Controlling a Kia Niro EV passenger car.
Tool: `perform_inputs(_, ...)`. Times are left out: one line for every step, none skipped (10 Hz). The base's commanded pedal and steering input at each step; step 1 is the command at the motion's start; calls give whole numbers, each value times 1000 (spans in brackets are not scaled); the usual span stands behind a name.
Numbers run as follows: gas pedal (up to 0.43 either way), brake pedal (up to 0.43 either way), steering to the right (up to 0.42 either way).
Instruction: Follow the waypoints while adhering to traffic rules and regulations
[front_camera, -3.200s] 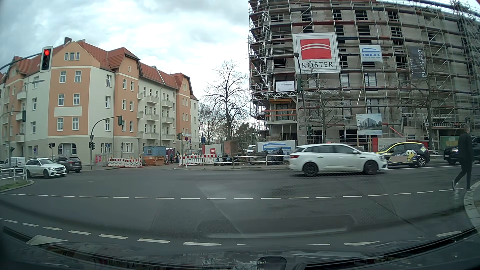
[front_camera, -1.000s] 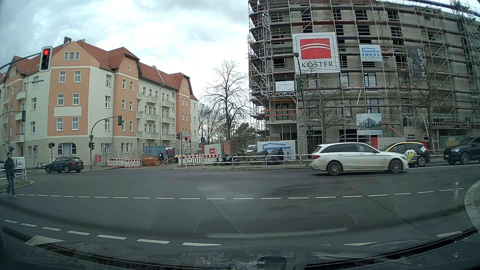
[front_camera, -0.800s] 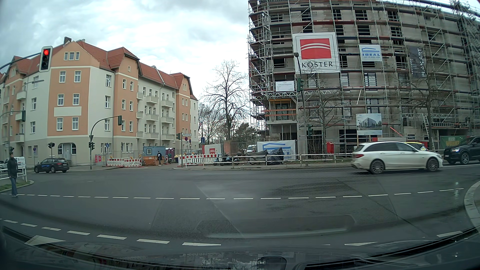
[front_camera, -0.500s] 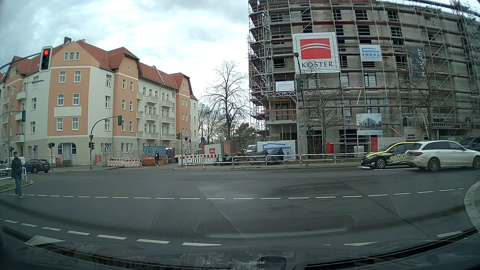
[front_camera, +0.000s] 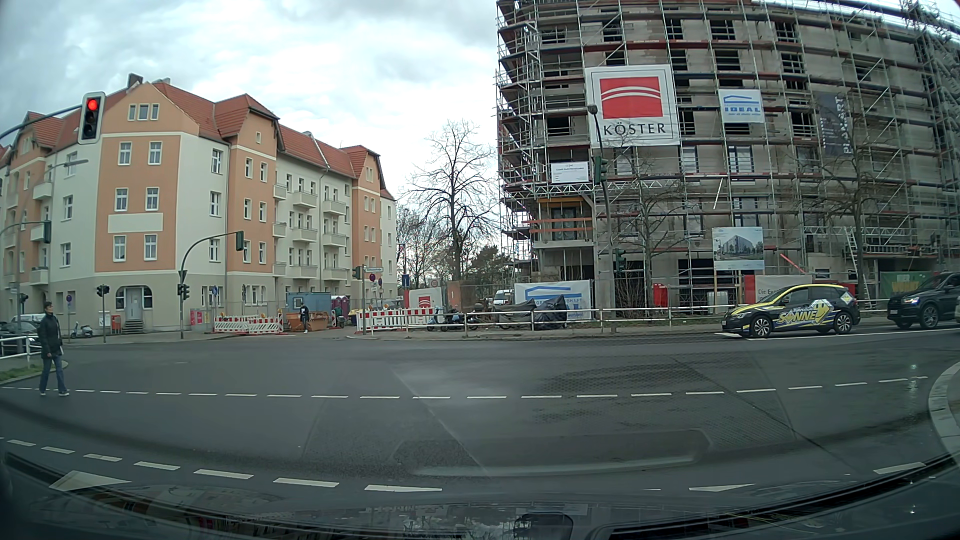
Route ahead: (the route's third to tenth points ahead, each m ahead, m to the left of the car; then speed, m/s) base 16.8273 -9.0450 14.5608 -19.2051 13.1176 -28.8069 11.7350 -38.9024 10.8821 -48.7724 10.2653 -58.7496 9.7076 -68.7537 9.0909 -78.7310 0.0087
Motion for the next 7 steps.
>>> perform_inputs(0,415,109)
perform_inputs(0,409,109)
perform_inputs(0,409,109)
perform_inputs(0,409,109)
perform_inputs(0,409,109)
perform_inputs(0,409,109)
perform_inputs(0,409,109)
